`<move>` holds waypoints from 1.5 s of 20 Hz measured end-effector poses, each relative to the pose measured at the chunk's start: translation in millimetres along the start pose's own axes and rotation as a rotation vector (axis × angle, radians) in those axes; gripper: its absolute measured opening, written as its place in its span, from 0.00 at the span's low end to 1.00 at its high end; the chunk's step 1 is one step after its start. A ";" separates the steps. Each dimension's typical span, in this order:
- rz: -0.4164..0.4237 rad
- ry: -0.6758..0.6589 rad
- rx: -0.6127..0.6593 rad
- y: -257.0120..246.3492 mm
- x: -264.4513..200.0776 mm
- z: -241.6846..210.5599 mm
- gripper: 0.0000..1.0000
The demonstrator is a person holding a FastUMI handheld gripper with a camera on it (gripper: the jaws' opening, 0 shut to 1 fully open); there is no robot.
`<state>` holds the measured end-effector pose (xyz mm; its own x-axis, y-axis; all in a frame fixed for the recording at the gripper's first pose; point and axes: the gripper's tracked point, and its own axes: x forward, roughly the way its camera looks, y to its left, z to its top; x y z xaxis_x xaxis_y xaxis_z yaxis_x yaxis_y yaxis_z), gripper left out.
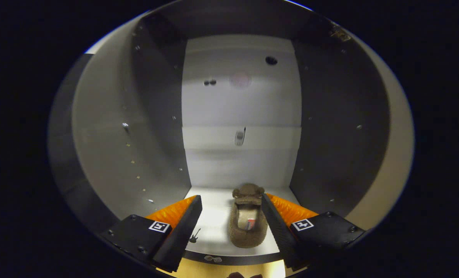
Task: Open the shoe cabinet door, grab the shoes and put them into the shoe cabinet, then close the shoe cabinet door.
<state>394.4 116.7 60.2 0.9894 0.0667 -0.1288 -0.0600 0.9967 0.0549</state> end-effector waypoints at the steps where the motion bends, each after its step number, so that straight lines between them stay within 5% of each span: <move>1: -0.009 -0.040 -0.004 -1.1 -17.8 9.2 0.98; 9: -0.041 -0.286 0.008 -13.7 -189.4 48.3 0.98; 16: -0.001 -0.357 0.025 -42.3 -325.9 62.9 0.97; 24: -0.024 -0.309 0.037 -108.2 -408.0 50.0 0.98; 30: -0.164 -0.261 0.047 -202.9 -426.5 30.5 0.97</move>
<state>-11.4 -115.4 134.2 0.9863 -0.1148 0.1185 0.1030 0.9896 0.1008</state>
